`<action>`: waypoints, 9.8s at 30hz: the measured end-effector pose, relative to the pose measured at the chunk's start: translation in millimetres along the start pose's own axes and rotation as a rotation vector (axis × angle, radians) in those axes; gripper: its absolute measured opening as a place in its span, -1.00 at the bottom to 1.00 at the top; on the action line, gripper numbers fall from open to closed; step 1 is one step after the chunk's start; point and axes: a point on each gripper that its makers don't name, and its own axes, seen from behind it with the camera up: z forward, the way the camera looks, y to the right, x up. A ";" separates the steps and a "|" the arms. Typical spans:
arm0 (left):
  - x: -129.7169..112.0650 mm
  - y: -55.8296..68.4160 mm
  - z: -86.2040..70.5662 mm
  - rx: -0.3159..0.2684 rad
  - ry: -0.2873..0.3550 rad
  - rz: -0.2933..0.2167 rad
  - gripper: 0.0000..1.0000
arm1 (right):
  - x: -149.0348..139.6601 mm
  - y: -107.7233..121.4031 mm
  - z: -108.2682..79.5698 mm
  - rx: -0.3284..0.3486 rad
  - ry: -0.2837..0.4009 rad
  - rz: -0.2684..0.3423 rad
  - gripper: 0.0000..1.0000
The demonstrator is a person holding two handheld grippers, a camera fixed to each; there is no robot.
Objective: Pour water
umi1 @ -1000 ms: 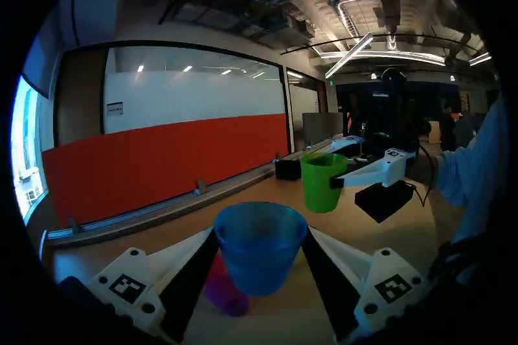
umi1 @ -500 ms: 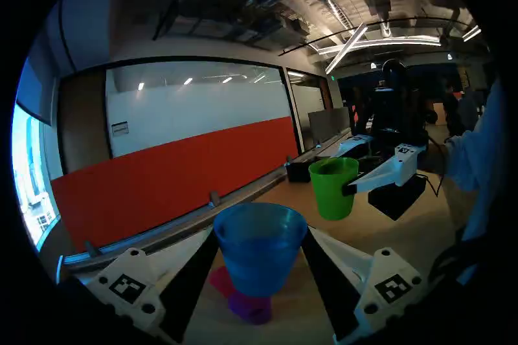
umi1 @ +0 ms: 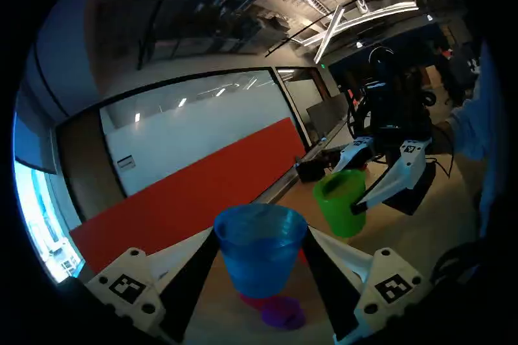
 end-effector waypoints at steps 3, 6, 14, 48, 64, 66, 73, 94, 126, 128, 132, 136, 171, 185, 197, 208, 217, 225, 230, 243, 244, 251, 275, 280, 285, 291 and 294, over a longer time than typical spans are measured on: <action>7.4 -1.3 0.7 0.007 0.005 0.052 0.74 | -1.7 -2.8 2.1 0.007 0.000 0.003 0.82; 14.4 -2.3 2.1 0.013 0.007 0.101 0.74 | -3.0 -6.3 4.4 0.015 -0.001 0.005 0.82; 29.4 -4.4 5.2 0.030 0.010 0.214 0.74 | -8.7 -16.6 10.8 0.042 -0.010 0.007 0.81; 69.2 -7.6 13.9 0.070 0.041 0.517 0.74 | -14.2 -47.0 30.1 0.122 -0.025 -0.006 0.81; 75.4 -6.4 15.2 0.088 0.044 0.609 0.74 | -10.3 -49.2 28.6 0.126 -0.016 -0.009 0.81; 76.1 -6.4 15.8 0.090 0.044 0.618 0.74 | -9.8 -49.1 28.5 0.127 -0.015 -0.010 0.81; 80.9 -7.5 17.5 0.095 0.046 0.652 0.74 | -7.8 -47.5 28.0 0.124 -0.009 -0.009 0.81; 94.8 -10.1 19.8 0.112 0.052 0.757 0.74 | -3.5 -41.3 24.7 0.115 0.005 -0.012 0.80; 111.5 -10.9 25.2 0.127 0.053 0.934 0.74 | 2.6 -36.7 26.6 0.101 0.024 -0.014 0.79; 112.6 -10.8 25.2 0.128 0.054 0.944 0.74 | 2.7 -36.6 26.5 0.100 0.024 -0.014 0.79; 114.4 -10.8 26.5 0.130 0.054 0.968 0.74 | 2.5 -35.9 26.7 0.099 0.024 -0.014 0.80; 115.1 -10.7 28.2 0.131 0.052 0.994 0.73 | 2.8 -35.1 26.3 0.097 0.026 -0.016 0.79; 122.3 11.7 28.0 0.124 0.053 1.260 0.73 | 2.6 -29.3 22.1 0.083 0.038 -0.008 0.79; 127.0 6.7 27.3 0.117 0.075 1.164 0.73 | 4.0 -27.9 21.9 0.077 0.043 -0.010 0.79; 120.9 2.5 26.7 0.094 0.094 0.844 0.73 | 6.3 -26.1 19.1 0.067 0.051 -0.010 0.79; 108.8 -4.6 24.3 0.080 0.095 0.569 0.74 | 7.8 -27.1 16.4 0.062 0.052 -0.012 0.79; 107.8 -5.5 17.8 0.059 0.108 0.375 0.74 | 11.2 -27.1 12.6 0.057 0.057 -0.016 0.79; 100.7 -19.0 19.3 0.053 0.106 0.151 0.73 | 12.5 -24.8 7.9 0.044 0.060 -0.015 0.79; 94.8 -25.4 20.6 0.051 0.091 0.015 0.73 | 15.6 -23.1 5.3 0.037 0.066 -0.016 0.79; 87.6 -38.7 26.9 0.023 0.096 -0.324 0.74 | 24.5 -24.3 -0.4 0.030 0.072 -0.020 0.80; 87.1 -38.3 26.9 0.018 0.097 -0.338 0.74 | 24.9 -24.1 -0.6 0.030 0.072 -0.020 0.79; 82.9 -38.6 24.2 0.012 0.102 -0.367 0.73 | 27.7 -22.8 -2.3 0.027 0.072 -0.015 0.79; 9.8 -33.9 -5.8 0.046 0.002 -0.405 0.74 | 26.0 10.6 -34.4 -0.053 0.029 0.001 0.80; -5.0 -31.7 -14.5 0.060 -0.019 -0.403 0.74 | 22.5 22.2 -45.7 -0.080 0.017 -0.001 0.80; -13.6 -30.3 -20.2 0.067 -0.033 -0.402 0.74 | 21.2 29.9 -53.6 -0.100 0.010 -0.002 0.79; -20.5 -26.6 -23.0 0.062 -0.047 -0.411 0.74 | 21.0 32.1 -56.0 -0.102 0.006 0.002 0.80; -25.0 -22.8 -23.6 0.056 -0.059 -0.410 0.75 | 17.8 32.6 -56.5 -0.100 -0.004 0.006 0.80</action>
